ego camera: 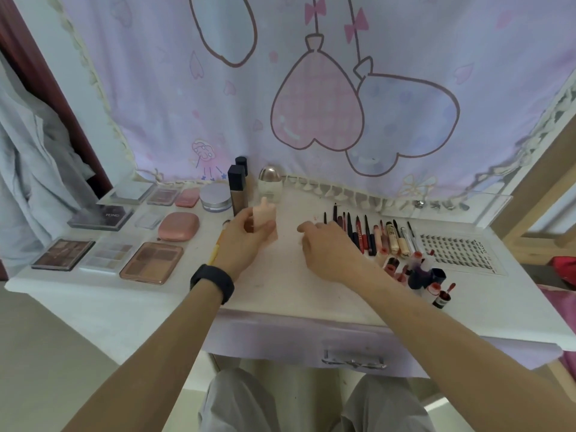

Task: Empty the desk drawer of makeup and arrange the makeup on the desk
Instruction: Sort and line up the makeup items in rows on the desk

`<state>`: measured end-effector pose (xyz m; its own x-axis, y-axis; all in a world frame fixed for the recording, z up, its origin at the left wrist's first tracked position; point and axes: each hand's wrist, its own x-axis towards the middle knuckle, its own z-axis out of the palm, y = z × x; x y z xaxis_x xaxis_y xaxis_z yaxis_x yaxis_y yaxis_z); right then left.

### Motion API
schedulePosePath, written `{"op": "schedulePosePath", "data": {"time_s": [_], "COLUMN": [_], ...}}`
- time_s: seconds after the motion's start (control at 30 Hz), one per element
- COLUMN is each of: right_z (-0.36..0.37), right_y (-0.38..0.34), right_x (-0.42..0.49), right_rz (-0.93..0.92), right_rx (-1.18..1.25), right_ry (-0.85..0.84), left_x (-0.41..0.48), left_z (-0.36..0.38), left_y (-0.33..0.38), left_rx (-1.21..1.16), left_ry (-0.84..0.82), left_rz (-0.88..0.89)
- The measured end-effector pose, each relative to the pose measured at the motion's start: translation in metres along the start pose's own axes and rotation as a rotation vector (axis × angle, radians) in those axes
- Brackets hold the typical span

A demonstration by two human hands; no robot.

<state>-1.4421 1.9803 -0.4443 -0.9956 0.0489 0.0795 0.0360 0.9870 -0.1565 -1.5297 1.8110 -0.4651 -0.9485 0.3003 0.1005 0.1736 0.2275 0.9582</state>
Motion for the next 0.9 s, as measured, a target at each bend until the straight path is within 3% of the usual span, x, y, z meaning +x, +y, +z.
{"op": "schedulePosePath", "data": {"time_s": [0.1, 0.23, 0.5, 0.73, 0.9], "right_z": [-0.009, -0.005, 0.009, 0.017, 0.019], "right_y": [0.008, 0.019, 0.027, 0.030, 0.025], "right_x": [0.028, 0.065, 0.107, 0.115, 0.111], "right_rz": [0.118, 0.211, 0.205, 0.148, 0.151], "right_rx": [0.335, 0.508, 0.545, 0.503, 0.513], "right_ry": [0.051, 0.037, 0.001, -0.065, -0.042], "left_x": [0.027, 0.055, 0.074, 0.071, 0.046], "left_z": [-0.001, 0.002, 0.006, 0.012, 0.020], "left_y": [0.001, 0.003, 0.001, 0.005, 0.005], "left_rx": [0.129, 0.240, 0.546, 0.899, 0.942], "left_ry": [0.000, -0.027, -0.086, -0.063, -0.079], "left_rz": [0.042, 0.074, -0.084, -0.047, 0.002]}}
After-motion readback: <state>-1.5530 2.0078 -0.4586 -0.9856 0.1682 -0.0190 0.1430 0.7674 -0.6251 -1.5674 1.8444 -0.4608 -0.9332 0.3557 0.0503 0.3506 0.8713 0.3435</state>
